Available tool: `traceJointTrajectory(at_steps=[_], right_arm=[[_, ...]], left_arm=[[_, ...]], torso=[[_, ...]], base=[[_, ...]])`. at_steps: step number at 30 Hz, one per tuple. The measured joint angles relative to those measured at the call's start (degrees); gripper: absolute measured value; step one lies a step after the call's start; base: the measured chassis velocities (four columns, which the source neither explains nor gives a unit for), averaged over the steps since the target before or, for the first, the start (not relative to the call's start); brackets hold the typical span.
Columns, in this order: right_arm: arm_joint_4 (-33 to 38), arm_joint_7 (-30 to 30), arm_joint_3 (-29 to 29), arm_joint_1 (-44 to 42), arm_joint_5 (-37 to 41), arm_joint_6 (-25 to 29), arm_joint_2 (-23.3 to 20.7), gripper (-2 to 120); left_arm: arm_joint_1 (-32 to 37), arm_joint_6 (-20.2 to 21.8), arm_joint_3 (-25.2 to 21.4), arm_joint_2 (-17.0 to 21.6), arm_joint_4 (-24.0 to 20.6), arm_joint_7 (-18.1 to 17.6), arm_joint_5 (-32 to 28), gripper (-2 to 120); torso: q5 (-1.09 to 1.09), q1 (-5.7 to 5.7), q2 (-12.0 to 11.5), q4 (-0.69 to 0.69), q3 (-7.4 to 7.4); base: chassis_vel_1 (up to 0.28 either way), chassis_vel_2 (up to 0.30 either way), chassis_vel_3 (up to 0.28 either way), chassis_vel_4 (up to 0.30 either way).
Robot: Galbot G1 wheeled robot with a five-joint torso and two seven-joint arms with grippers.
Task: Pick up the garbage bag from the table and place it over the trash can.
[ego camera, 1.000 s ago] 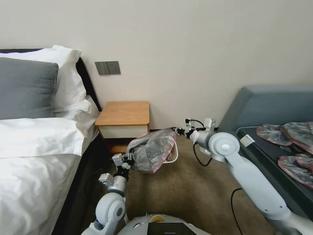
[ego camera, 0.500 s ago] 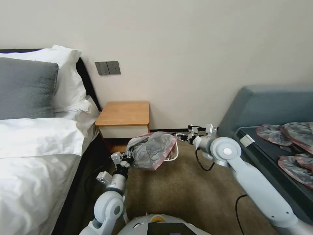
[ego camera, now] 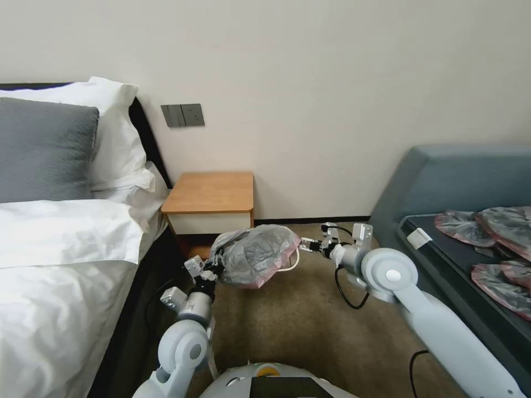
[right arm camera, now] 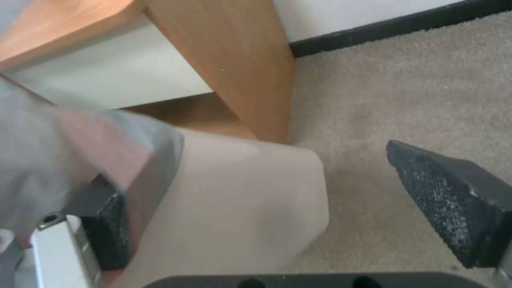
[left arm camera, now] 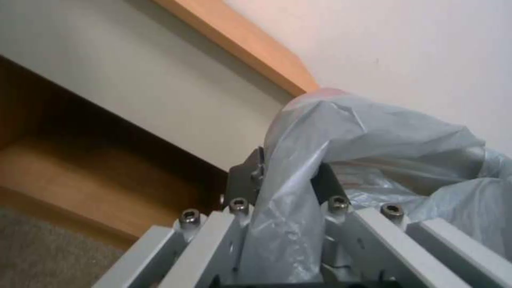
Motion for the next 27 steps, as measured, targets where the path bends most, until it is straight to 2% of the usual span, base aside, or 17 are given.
traceJointTrajectory(at_steps=[3,10,15,25,27], right_arm=[[3.07,0.03,0.98,-2.88,-1.68,0.09,0.49,100],[5.72,-0.23,2.97,-6.41,-3.95,0.1,1.35,100],[9.12,-2.49,7.57,-12.16,-8.8,-0.03,1.96,100],[12.12,1.17,9.43,-14.03,-8.45,0.0,3.3,100],[14.57,2.29,11.77,-15.86,-8.48,0.63,4.43,100]], left_arm=[[-0.23,0.27,0.02,-0.26,0.08,-1.7,-1.14,8],[-0.34,0.81,0.13,-0.42,-0.28,-2.75,-2.23,8],[-0.24,0.98,0.23,-0.53,-0.73,-3.25,-2.4,8],[-0.66,1.15,0.07,-0.7,-1.09,-4.7,-2.88,8],[-0.89,1.15,-0.38,-0.74,-0.76,-5.11,-2.88,8]], torso=[[0.0,0.0,0.0,0.0,0.0],[0.0,0.0,0.0,0.0,0.0],[0.01,0.0,0.0,-0.01,0.0],[0.0,0.0,0.0,0.01,0.0],[-0.01,0.0,0.0,0.0,0.0]], base=[[0.0,0.0,0.0,0.0],[0.0,0.0,0.0,0.0],[0.0,0.0,0.0,0.0],[0.0,0.0,0.0,0.0],[0.0,0.0,0.0,0.0]])
